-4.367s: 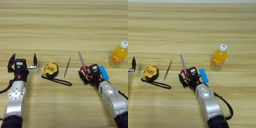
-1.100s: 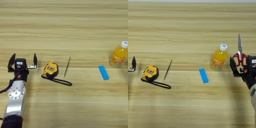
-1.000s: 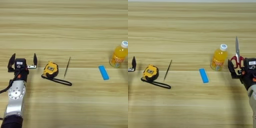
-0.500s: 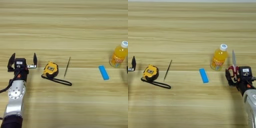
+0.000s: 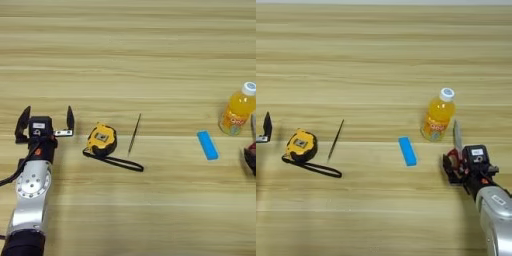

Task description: Move the objects on the table

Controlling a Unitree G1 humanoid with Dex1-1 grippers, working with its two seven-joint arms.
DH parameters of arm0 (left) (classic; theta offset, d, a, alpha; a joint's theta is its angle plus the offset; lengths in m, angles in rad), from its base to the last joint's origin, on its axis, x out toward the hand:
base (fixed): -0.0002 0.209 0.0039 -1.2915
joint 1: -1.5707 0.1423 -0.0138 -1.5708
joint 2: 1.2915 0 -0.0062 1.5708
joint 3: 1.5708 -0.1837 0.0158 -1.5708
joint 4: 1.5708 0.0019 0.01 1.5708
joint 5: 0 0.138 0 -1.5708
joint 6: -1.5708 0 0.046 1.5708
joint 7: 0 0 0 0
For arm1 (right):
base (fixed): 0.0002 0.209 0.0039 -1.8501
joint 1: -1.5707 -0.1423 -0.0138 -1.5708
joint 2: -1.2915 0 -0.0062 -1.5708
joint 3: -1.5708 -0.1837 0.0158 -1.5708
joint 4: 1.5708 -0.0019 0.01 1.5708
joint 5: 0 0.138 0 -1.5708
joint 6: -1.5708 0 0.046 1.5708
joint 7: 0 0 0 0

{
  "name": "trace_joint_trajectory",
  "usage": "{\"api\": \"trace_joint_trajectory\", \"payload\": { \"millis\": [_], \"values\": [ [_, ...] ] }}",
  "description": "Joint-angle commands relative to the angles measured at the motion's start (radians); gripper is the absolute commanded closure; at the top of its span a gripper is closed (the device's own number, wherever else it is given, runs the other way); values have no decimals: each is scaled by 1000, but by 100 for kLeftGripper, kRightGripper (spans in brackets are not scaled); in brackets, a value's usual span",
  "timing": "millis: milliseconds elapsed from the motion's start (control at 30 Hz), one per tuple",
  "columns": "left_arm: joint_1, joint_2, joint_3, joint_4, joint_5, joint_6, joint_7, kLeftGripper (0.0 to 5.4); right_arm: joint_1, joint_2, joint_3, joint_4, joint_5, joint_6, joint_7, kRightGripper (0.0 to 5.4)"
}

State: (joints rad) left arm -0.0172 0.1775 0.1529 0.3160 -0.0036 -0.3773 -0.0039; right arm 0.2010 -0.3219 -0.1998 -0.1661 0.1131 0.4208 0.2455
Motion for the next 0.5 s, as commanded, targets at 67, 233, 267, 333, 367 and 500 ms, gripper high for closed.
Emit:
{"api": "trace_joint_trajectory", "payload": {
  "millis": [67, 233, 267, 333, 367, 500],
  "values": [
    [-9, 8, 1, -6, 6, 15, -1, 0, -21, -2, 4, 24, -15, -8, -12, 154],
    [-10, 9, 2, -4, 5, 15, -1, 0, -26, -2, 6, 40, -20, -10, -12, 154],
    [-10, 9, 2, -4, 5, 15, -2, 0, -26, -2, 6, 41, -20, -11, -12, 154],
    [-12, 9, 2, -2, 5, 15, -2, 0, -29, 0, 4, 44, -20, -15, -15, 154],
    [-12, 9, 2, 0, 4, 15, -2, 0, -31, 1, 3, 44, -20, -16, -16, 125],
    [-13, 10, 3, 2, 4, 14, -3, 0, -33, 1, 1, 43, -16, -21, -20, 83]
  ]
}}
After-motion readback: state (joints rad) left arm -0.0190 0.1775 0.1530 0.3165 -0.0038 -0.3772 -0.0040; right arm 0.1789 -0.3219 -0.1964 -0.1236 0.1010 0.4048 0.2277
